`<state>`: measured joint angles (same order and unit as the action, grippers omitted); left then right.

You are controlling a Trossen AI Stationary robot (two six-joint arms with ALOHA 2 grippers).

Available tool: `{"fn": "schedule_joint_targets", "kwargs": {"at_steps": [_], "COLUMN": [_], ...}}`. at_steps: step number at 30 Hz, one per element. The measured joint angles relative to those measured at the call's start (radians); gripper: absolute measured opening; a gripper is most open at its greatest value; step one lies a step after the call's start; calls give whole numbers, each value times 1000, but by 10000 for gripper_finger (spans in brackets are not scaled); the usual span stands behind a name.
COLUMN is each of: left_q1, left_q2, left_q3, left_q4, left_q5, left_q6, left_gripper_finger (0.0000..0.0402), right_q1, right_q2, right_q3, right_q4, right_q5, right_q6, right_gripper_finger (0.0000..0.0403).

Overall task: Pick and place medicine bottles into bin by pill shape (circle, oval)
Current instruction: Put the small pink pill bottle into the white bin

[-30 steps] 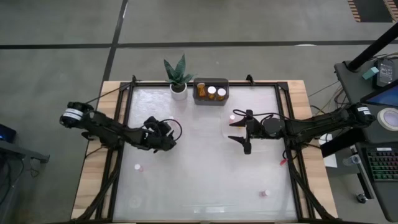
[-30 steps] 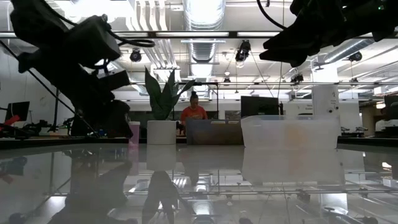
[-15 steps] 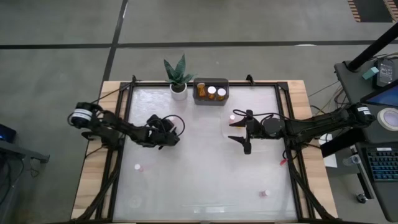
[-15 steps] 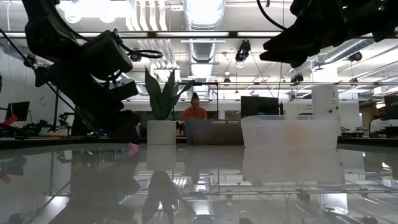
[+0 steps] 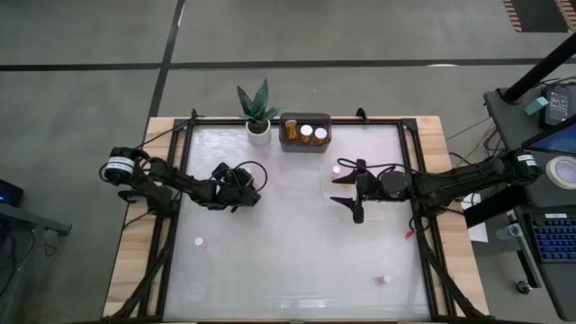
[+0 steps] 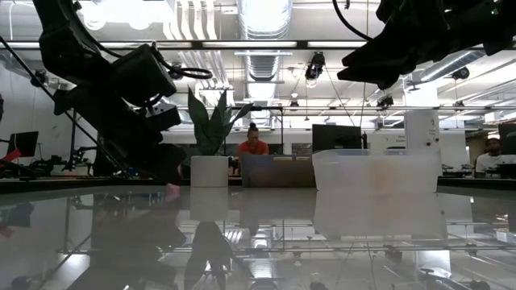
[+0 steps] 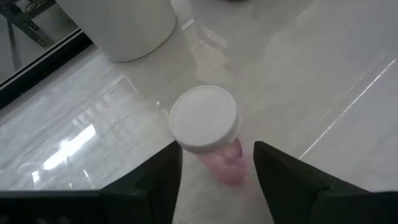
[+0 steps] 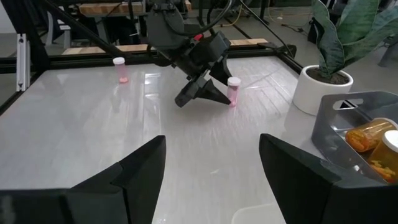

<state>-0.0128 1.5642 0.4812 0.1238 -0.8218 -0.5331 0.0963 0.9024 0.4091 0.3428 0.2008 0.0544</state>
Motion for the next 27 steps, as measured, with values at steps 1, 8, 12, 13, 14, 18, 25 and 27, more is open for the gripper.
{"fn": "schedule_joint_targets", "kwargs": {"at_steps": [1,8,12,13,14,18,25,27], "left_q1": [0,0,0,0,0,-1,-26,-39], "left_q2": [0,0,0,0,-1,-1,-8,-9], "left_q3": [0,0,0,0,0,0,30,49], "left_q4": [0,0,1,1,1,1,0,0], "left_q5": [0,-3,-5,-6,-6,-5,11,13], "left_q6": [0,-1,-1,-1,-1,-1,41,70], "left_gripper_finger": [173,104,75,70,67,66,66,66], "right_q1": [0,0,0,0,0,0,0,0], "right_q2": [0,0,0,0,0,0,0,0], "right_q3": [0,-1,-6,-7,-8,-12,-29,-38], "right_q4": [0,0,0,0,0,0,0,8], "right_q5": [0,0,0,0,0,0,0,1], "right_q6": [0,5,16,21,25,39,68,81], "right_gripper_finger": [249,249,249,249,249,249,249,249]}}
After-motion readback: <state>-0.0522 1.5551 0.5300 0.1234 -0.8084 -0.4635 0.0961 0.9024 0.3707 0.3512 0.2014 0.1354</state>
